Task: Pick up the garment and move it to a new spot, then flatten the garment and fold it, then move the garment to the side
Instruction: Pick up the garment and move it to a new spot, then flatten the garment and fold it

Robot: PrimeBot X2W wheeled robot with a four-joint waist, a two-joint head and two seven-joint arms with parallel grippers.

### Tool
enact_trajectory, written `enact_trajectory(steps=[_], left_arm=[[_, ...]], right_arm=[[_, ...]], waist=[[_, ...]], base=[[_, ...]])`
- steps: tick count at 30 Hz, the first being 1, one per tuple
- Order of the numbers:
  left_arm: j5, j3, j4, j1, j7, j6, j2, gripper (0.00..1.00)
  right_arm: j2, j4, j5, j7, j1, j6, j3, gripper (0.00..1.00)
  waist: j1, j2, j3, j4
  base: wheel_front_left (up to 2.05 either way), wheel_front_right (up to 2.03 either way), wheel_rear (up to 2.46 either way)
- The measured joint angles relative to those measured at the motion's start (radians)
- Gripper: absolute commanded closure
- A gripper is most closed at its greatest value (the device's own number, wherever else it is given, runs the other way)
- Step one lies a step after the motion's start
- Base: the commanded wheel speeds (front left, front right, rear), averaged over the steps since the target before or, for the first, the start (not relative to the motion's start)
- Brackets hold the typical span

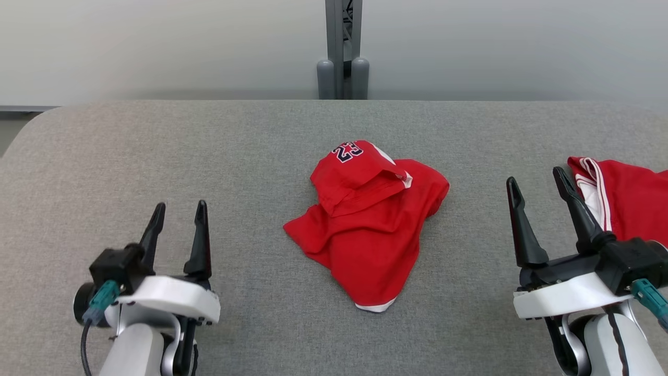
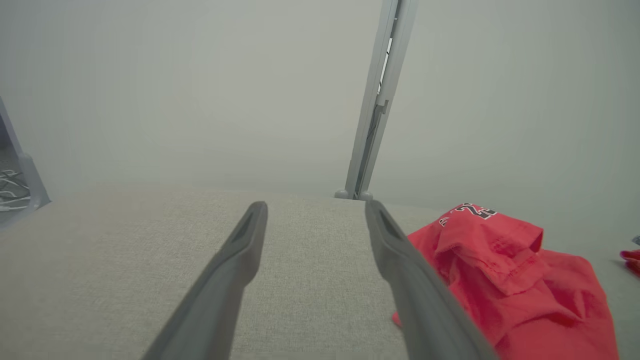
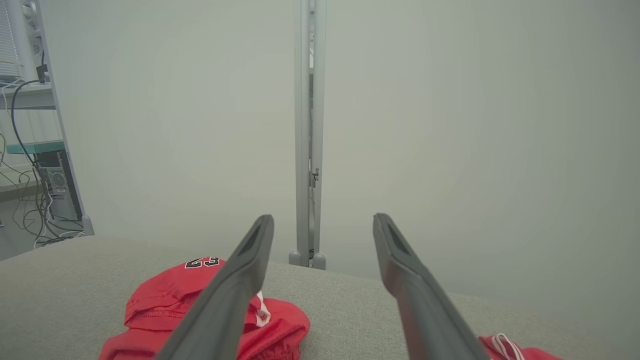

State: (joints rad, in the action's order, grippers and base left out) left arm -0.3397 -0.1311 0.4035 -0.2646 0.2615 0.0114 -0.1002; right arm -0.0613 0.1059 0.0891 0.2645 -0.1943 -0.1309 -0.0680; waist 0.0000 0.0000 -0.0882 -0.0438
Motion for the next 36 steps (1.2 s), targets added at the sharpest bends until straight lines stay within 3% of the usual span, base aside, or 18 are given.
enact_trajectory(steps=[7,12,18,22,36], left_arm=[[0.049,0.088,-0.087,0.106,0.000,-0.063,0.046,0.00],[0.047,0.111,-0.119,0.117,0.000,-0.091,0.049,0.00],[0.018,0.066,-0.131,0.110,0.000,-0.092,0.051,0.00],[-0.003,0.024,-0.114,0.108,0.000,-0.081,0.051,0.00],[-0.049,-0.023,-0.081,0.060,0.000,-0.058,0.051,0.00]], right_arm=[[-0.004,0.015,0.006,0.000,0.019,0.000,0.000,0.00],[-0.008,0.027,0.007,0.000,0.019,0.000,-0.001,0.00],[-0.047,0.075,0.004,0.000,-0.016,0.000,-0.059,0.00],[-0.112,0.151,-0.066,0.000,-0.080,0.000,-0.143,0.00],[-0.196,0.535,-0.105,0.000,-0.337,0.000,-0.268,0.00]], waist=[[0.0000,0.0000,0.011,-0.012],[0.0000,0.0000,0.015,-0.019],[0.0000,0.0000,-0.001,-0.038],[0.0000,0.0000,-0.015,-0.060],[0.0000,0.0000,-0.077,-0.195]], base=[[0.00,0.00,0.00],[0.00,0.00,0.00],[0.00,0.00,0.00],[0.00,0.00,0.00],[0.00,0.00,0.00]])
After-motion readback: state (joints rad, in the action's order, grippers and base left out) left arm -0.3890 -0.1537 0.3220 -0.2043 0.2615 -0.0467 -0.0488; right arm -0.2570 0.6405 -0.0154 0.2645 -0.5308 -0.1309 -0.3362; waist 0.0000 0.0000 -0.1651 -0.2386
